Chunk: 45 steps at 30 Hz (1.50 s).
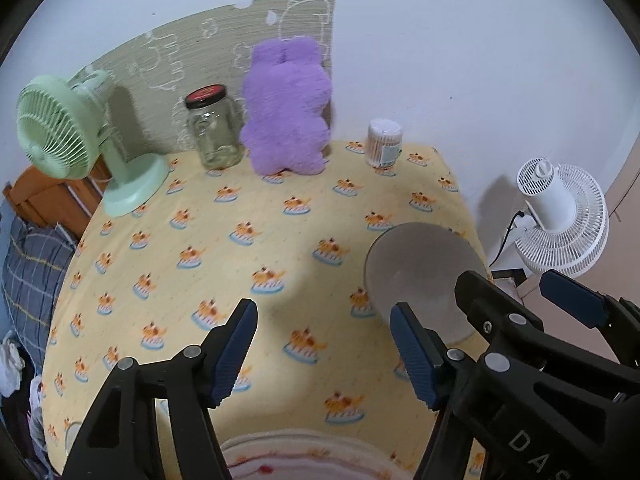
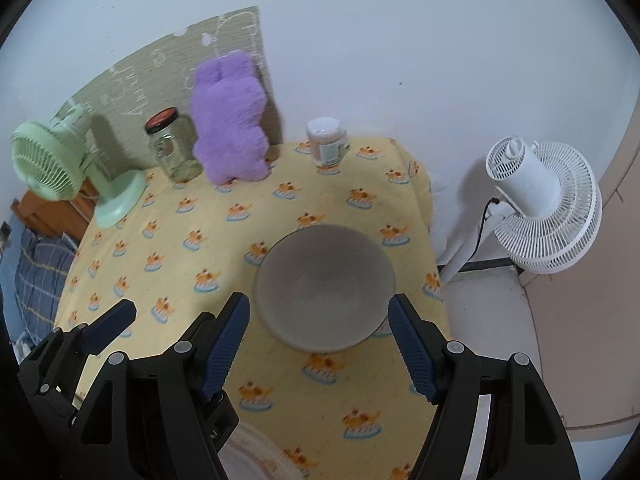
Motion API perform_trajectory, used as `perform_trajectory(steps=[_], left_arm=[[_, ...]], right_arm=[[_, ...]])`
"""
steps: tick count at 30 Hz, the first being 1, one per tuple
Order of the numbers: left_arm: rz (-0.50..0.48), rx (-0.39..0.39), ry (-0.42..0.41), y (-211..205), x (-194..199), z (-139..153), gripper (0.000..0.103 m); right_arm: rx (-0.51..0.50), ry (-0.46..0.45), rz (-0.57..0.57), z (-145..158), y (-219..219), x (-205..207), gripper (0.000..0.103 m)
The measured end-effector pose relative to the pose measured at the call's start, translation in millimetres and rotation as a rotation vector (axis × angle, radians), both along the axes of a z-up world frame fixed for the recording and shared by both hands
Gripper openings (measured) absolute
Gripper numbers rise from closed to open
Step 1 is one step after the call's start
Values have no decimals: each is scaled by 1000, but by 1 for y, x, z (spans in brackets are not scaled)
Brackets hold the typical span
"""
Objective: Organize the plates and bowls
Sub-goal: 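Move both tools to the cream bowl beside the white fan, then grasp that bowl's rim with both tools side by side, then lift the bowl with both tools and carry it toward the plate stack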
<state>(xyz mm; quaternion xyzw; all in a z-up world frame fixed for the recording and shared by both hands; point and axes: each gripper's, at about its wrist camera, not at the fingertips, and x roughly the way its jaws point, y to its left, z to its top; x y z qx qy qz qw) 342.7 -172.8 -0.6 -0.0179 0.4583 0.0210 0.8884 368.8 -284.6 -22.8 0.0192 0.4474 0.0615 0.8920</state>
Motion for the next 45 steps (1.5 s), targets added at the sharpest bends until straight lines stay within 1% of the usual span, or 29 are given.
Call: perform_trajectory(steps=[3,6,9,12,19,20,21,22,25,28,30,34,43,45], left_arm=[[-2,8,-11,-10,13,-7,69],[-4,15,-2,-18,27,-17,69],[-21,-22,27,-25,40,-32,69],[-32,-49,59,-32,51,-45,65],[-33,-18,107,-43,66,-69,58],[-37,-12,112,-45,67,-71,56],[-40,-5,118,-47,69,-74,52],[-40,-2,122,-48,71,-76,49],[-30,21,131,-50,75,-82,41],[-18,35,137,-48,78,-84,35],[-14,36,141,-47,79,-85,32],[-8,32,151,-44,83,-87,28],[-11,37,159,-44,85,-88,28],[-14,43,165,-45,84,-90,27]], right_arm=[[3,-23,-13,-5,-10,13,75],[-13,-20,-23,-15,-17,26,75],[-15,-15,-37,-25,-25,37,75],[-8,4,-50,-37,-34,49,75],[-14,38,-77,-63,-43,67,75],[-15,40,-76,-65,-43,68,73],[-17,46,-73,-68,-44,70,69],[-17,56,-72,-71,-44,72,61],[-20,89,-70,-80,-44,78,58],[-23,93,-71,-84,-43,82,48],[-13,98,-66,-85,-42,84,43],[-8,112,-44,-88,-37,88,25],[-5,120,-51,-91,-37,88,25],[3,139,-54,-94,-38,90,25]])
